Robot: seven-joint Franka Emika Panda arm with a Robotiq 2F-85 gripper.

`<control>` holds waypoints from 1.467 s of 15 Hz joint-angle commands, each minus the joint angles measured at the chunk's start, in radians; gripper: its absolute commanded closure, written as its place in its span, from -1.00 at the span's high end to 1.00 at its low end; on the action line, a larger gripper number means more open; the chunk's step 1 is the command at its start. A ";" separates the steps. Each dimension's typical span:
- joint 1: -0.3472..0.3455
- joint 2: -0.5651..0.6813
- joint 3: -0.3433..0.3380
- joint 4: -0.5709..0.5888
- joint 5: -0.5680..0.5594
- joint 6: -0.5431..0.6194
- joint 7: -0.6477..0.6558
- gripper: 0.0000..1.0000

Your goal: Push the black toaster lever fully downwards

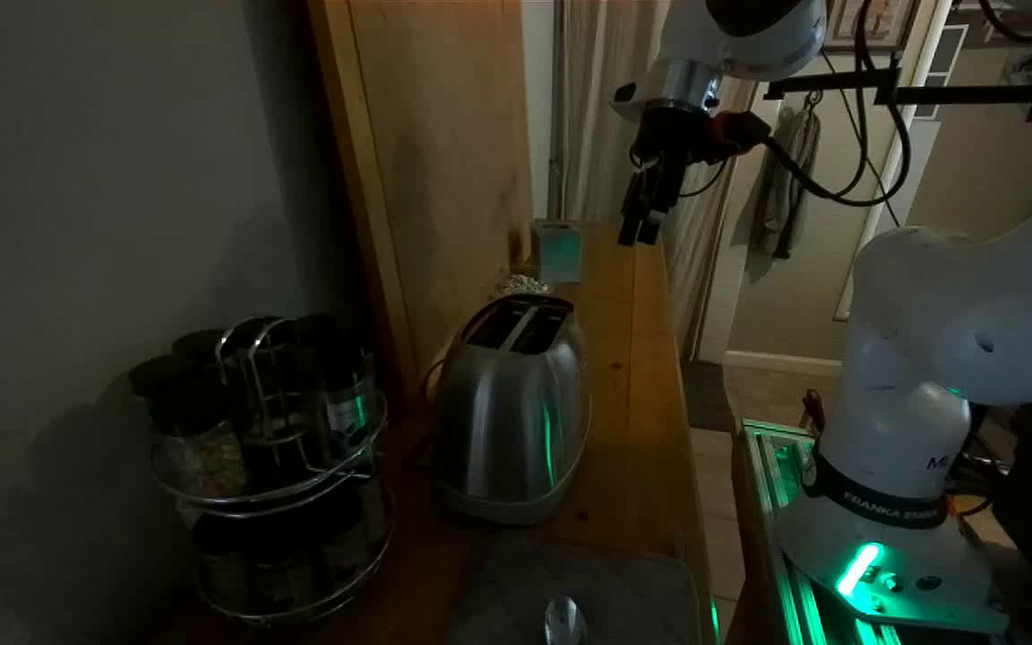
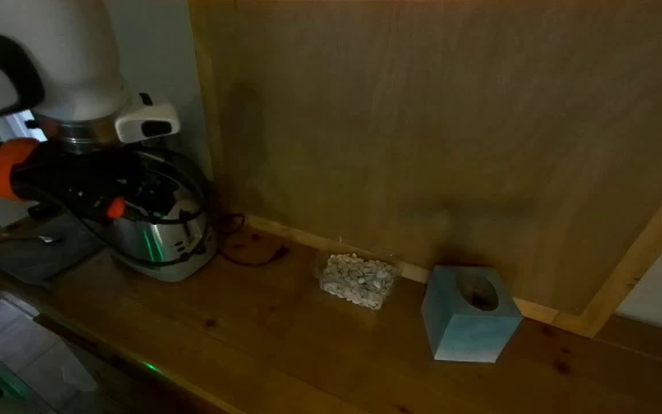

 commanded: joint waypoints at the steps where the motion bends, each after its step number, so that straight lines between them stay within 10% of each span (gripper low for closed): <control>1: -0.029 0.014 0.023 0.001 0.023 -0.001 -0.021 1.00; 19: -0.020 0.153 0.110 0.007 0.036 0.180 0.095 1.00; 20: -0.020 0.169 0.118 0.008 0.037 0.200 0.104 0.50; 22: -0.021 0.204 0.134 0.014 0.042 0.233 0.134 0.32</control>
